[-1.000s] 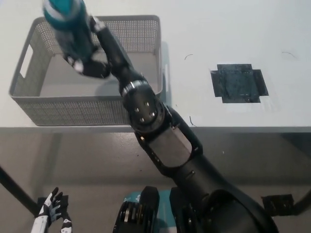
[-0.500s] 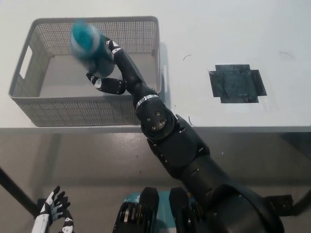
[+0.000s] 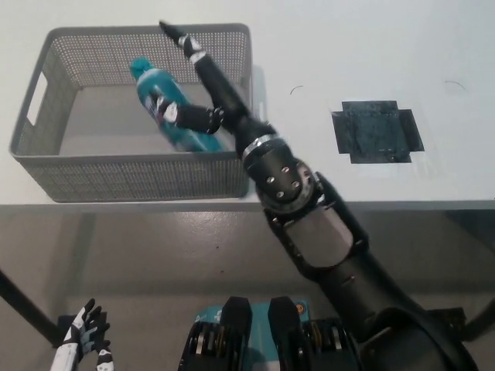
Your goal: Use the right hand to pick up an air purifying spray and put it inside a container
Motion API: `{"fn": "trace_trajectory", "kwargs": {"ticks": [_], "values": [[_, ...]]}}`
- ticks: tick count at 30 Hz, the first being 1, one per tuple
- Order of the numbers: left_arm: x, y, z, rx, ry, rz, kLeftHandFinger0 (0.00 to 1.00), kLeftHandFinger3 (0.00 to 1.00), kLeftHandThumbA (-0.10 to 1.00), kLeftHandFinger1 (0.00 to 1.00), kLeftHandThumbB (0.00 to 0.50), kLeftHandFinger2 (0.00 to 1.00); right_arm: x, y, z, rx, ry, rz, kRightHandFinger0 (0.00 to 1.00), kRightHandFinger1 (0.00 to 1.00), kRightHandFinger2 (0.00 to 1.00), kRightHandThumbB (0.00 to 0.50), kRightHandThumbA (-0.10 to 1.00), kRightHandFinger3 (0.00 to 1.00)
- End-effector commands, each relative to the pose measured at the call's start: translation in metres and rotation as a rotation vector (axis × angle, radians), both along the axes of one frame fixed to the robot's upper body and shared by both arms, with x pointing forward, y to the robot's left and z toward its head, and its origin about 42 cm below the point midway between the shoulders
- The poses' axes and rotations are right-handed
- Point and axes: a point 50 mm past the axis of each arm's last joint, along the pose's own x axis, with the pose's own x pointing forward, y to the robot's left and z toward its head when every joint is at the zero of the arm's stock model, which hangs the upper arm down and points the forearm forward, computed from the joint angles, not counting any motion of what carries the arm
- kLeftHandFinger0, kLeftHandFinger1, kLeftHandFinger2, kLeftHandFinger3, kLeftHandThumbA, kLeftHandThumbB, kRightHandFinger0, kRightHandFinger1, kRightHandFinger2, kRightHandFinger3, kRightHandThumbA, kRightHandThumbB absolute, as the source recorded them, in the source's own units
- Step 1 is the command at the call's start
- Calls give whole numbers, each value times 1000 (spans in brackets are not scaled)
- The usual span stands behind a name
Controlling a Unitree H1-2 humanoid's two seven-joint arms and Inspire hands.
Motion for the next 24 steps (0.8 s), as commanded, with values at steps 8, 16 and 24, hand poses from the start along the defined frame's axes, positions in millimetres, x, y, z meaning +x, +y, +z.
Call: {"fn": "trace_trajectory", "kwargs": {"ticks": [8,16,24], "values": [[-9,7,4,22,-14,25,749,1000,5,830,255,960,-81,-57,202,170,-460,134,1000,1000,1000,500,584,1000],[-8,9,2,21,-24,24,731,1000,42,817,252,949,-135,-139,167,277,-612,-30,1000,1000,1000,456,785,1000],[-10,10,1,12,-18,37,764,1000,313,823,241,964,-191,-219,24,268,-466,-179,1000,1000,1000,417,695,1000]]}}
